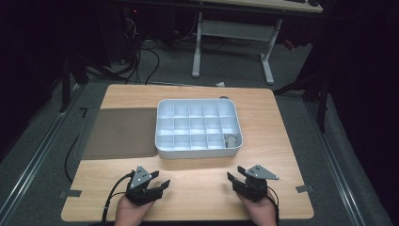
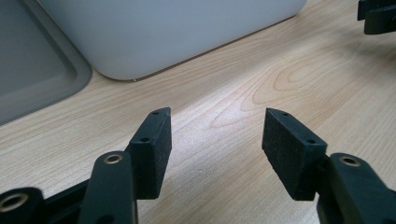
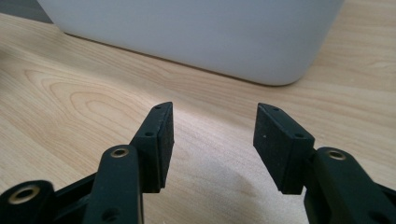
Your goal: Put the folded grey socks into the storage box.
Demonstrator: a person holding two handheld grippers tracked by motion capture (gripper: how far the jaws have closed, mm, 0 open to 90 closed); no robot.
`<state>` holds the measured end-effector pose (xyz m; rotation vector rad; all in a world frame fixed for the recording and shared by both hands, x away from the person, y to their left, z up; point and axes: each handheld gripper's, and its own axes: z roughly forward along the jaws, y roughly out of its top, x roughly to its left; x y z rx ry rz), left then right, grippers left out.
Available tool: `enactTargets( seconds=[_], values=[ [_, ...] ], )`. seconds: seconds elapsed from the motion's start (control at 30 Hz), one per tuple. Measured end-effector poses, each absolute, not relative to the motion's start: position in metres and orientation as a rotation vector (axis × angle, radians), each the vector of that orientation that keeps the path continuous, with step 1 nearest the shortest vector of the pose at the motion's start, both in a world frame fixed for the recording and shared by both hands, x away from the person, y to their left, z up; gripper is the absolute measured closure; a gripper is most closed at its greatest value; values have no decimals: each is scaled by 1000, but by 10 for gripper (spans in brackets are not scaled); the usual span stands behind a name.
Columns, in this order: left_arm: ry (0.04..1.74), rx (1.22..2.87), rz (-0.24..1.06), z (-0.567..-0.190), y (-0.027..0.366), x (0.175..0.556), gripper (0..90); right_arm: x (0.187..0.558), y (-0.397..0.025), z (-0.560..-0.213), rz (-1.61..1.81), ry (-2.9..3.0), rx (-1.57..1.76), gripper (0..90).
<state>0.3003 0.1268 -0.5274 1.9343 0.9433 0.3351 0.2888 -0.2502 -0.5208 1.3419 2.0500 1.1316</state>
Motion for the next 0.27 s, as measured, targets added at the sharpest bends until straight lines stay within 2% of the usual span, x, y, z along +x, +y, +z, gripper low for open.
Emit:
enactTargets(
  seconds=[0.27],
  values=[
    [939, 1934, 335, -527, 128, 299, 429, 287, -249, -523, 1114, 2058, 1328, 481]
  ],
)
